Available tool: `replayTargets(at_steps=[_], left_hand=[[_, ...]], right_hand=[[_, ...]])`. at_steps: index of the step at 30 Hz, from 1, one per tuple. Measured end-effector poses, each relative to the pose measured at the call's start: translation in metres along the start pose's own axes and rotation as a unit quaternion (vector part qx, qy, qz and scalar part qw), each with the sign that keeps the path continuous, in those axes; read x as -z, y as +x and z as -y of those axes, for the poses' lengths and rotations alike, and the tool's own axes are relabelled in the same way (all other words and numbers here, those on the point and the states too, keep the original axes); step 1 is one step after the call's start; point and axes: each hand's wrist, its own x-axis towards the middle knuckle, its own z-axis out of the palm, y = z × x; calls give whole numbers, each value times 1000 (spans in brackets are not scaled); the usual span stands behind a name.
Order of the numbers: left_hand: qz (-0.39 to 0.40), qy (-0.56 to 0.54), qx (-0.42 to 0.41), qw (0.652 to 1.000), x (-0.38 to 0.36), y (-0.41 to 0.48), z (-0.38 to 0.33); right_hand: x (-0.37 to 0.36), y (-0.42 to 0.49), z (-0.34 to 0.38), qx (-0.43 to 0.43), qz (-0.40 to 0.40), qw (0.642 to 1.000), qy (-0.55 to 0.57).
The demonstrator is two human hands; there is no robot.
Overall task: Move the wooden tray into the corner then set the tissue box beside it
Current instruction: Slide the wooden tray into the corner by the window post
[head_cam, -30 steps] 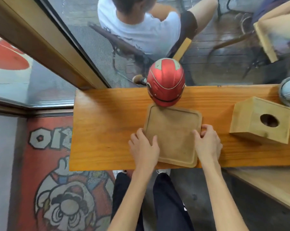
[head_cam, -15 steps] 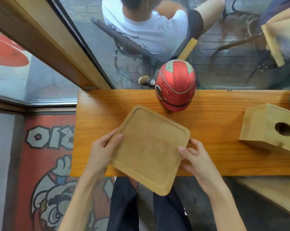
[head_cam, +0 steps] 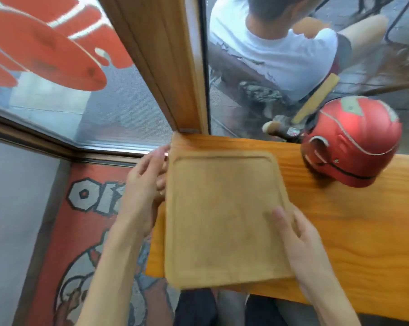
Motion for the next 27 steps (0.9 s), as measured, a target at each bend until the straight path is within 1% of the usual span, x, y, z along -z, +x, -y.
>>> replayTargets(at_steps=[1,2,3,5,7,9,13,15,17,20,23,27], left_hand=[[-37,-32,-6,999,1,-2,8],[-49,-33,-13,998,1,-9,16],[-41,11,-29,999,1,-19,24],[5,97,-56,994,-2,-35,35],[25,109,-57,992,-6,-39,41],[22,133,-55,989,-5,-34,46],[-11,232,-95,968,3,-16,50],[-13,241,-99,965,8,-7,52],[-12,237,-84,968,14,0,55],[-26,254,-76,964,22,5,59],[-35,275,-90,957,22,8,61],[-27,292,-110,950,16,15,64]], right_hand=[[-6,2,-8,-5,-38,999,28],[-12,4,-13,-12,-66,997,50],[-17,4,-16,-11,-86,995,57],[-26,4,-17,5,-118,992,40],[-34,3,-14,24,-139,990,9],[-43,3,-12,49,-159,986,-17],[-59,17,-7,87,-217,971,-41],[-65,28,-9,103,-233,964,-69],[-72,38,-14,113,-250,956,-106],[-82,48,-21,123,-294,928,-191],[-86,56,-23,120,-316,906,-256],[-82,61,-28,125,-339,893,-269]])
